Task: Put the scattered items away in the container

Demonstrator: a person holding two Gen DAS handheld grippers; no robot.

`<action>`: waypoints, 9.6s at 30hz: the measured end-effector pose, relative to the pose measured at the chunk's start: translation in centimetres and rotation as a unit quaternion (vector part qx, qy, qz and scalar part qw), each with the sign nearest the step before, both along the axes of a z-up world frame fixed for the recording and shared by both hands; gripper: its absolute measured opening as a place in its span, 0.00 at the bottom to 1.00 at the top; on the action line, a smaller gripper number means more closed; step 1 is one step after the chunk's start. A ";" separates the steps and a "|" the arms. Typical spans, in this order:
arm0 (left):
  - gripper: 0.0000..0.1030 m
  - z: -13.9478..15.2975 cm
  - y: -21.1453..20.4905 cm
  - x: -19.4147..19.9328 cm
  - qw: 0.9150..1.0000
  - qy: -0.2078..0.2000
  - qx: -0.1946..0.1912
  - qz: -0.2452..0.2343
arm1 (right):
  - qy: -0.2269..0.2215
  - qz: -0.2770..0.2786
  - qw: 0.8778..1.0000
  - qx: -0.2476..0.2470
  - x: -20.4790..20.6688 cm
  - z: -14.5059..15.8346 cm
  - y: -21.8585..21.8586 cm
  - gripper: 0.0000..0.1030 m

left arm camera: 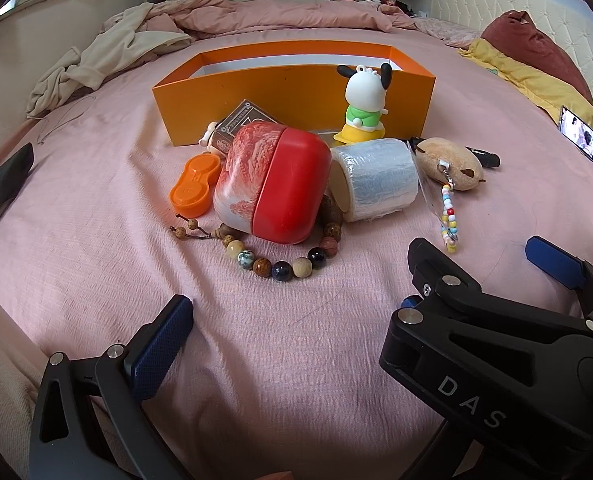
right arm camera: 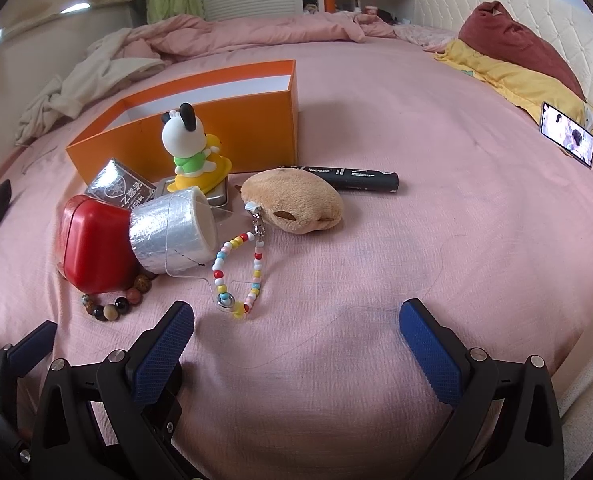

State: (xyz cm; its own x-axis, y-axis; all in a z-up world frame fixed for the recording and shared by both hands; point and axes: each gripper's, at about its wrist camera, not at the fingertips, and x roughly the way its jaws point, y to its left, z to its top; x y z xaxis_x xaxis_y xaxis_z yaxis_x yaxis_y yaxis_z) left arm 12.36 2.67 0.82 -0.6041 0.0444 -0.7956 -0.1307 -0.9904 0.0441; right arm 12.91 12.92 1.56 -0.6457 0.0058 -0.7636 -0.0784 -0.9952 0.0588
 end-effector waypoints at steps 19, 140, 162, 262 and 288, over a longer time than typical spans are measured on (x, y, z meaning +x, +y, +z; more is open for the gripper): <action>1.00 -0.1 -0.2 0.1 1.000 0.003 -0.003 -0.001 | 0.001 -0.001 1.000 0.004 -0.1 -0.1 -0.2 1.00; 0.50 6.8 -5.8 -20.0 0.973 -0.058 0.223 0.019 | -0.003 0.037 0.948 -0.315 -16.6 8.7 6.0 0.46; 0.56 4.6 -3.5 -13.6 0.982 -0.142 0.115 -0.042 | -0.011 0.100 0.983 -0.155 -10.5 8.9 1.4 0.54; 0.26 -0.2 -4.9 -12.5 0.972 -0.228 0.061 -0.011 | -0.077 0.086 0.981 -0.156 -5.3 2.7 -0.9 0.65; 0.28 8.6 -6.4 -14.0 0.961 -0.096 0.252 -0.058 | 0.017 0.082 0.961 -0.263 -7.8 8.4 2.3 0.42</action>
